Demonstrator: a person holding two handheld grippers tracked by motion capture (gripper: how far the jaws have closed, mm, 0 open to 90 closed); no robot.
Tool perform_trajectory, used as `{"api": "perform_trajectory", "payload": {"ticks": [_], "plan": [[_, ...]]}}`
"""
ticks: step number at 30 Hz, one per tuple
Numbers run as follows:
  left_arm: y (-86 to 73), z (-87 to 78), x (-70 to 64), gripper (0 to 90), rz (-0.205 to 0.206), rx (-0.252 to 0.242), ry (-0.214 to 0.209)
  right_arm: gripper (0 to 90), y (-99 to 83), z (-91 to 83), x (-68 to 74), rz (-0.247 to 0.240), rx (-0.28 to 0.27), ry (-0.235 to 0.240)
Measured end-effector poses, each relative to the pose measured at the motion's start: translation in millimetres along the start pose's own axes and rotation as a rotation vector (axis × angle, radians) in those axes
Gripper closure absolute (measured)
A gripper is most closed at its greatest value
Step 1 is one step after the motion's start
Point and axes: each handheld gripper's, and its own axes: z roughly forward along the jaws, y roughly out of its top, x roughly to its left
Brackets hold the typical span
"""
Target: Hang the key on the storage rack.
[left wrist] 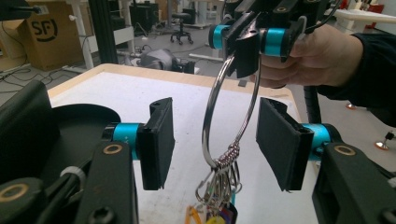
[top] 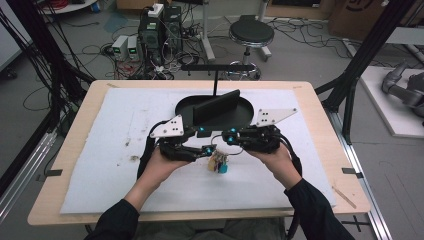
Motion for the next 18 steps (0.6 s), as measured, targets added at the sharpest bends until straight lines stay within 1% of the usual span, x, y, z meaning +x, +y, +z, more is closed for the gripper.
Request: {"api": "perform_trajectory", "payload": {"ticks": [1, 4, 5, 6, 10, 15, 17, 18], "plan": [[0.3, 1.0, 0.1, 51.8, 0.006, 0.006, -0.005, 87.3, 0.2, 0.6, 0.1, -0.008, -0.004, 0.0], [-0.3, 2.4, 0.5, 54.9, 0.012, 0.014, -0.009, 87.3, 0.2, 0.4, 0.7, 0.0, -0.003, 0.014], [-0.4, 2.6, 0.6, 56.5, 0.016, 0.016, -0.008, 87.3, 0.4, 0.4, 0.3, -0.007, -0.007, 0.016], [-0.4, 2.6, 0.6, 58.1, 0.016, 0.016, -0.008, 87.3, 0.4, 0.0, 0.7, -0.001, -0.006, 0.017], [-0.7, 3.3, 0.1, 65.7, 0.029, 0.015, -0.009, 87.3, 0.3, -0.1, 0.3, -0.005, -0.009, 0.017], [-0.8, 3.5, -0.7, 74.9, 0.046, 0.027, -0.014, 87.3, 0.3, 0.2, 0.9, -0.003, -0.008, 0.022], [-0.7, 3.4, -1.1, 78.4, 0.053, 0.027, -0.013, 87.3, 0.1, 0.3, 0.5, -0.004, -0.009, 0.021], [-0.5, 3.2, -2.0, 80.2, 0.066, 0.028, 0.001, 87.3, -0.1, 0.3, 0.2, -0.007, -0.008, 0.023]]}}
